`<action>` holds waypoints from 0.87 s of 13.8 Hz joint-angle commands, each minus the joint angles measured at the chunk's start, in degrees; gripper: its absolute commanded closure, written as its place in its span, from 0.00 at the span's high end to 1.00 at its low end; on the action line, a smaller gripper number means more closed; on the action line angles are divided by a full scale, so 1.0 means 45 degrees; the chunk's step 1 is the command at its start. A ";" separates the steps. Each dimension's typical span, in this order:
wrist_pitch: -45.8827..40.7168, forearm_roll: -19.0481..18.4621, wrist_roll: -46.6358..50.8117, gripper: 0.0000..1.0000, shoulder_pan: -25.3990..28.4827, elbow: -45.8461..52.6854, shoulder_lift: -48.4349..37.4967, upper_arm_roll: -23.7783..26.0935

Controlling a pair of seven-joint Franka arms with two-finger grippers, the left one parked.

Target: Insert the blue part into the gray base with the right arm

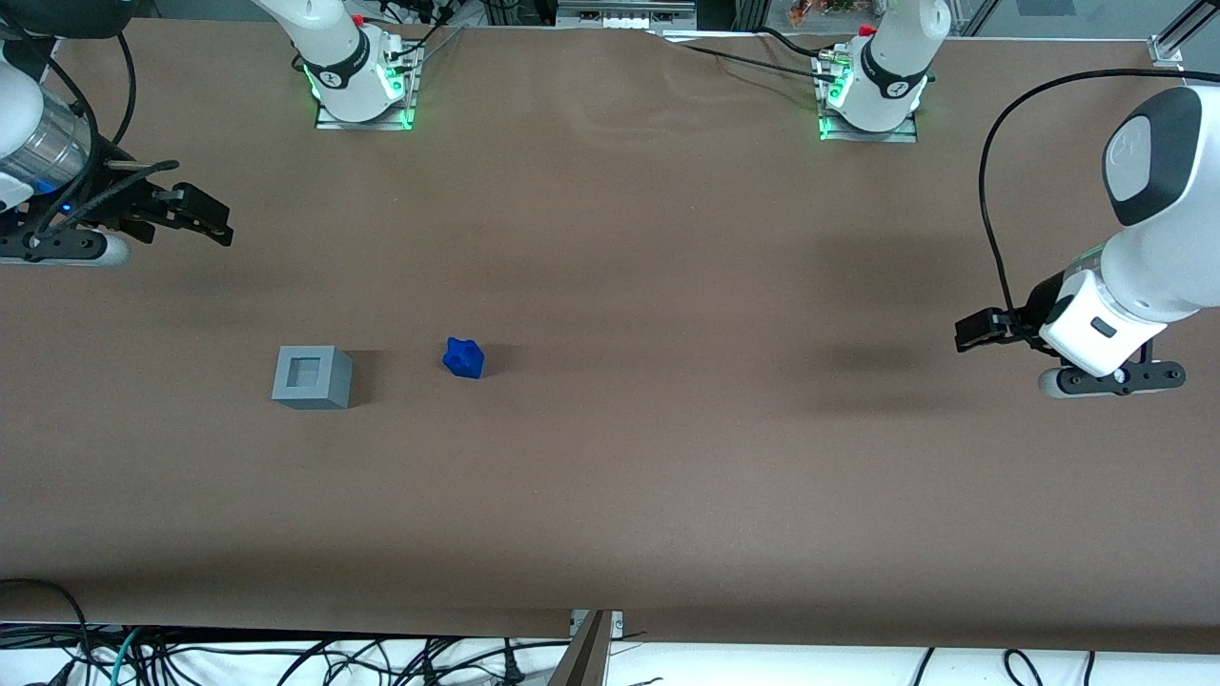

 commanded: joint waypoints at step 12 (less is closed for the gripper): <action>-0.0365 -0.0181 -0.0615 0.99 -0.0170 0.0271 0.0167 0.0129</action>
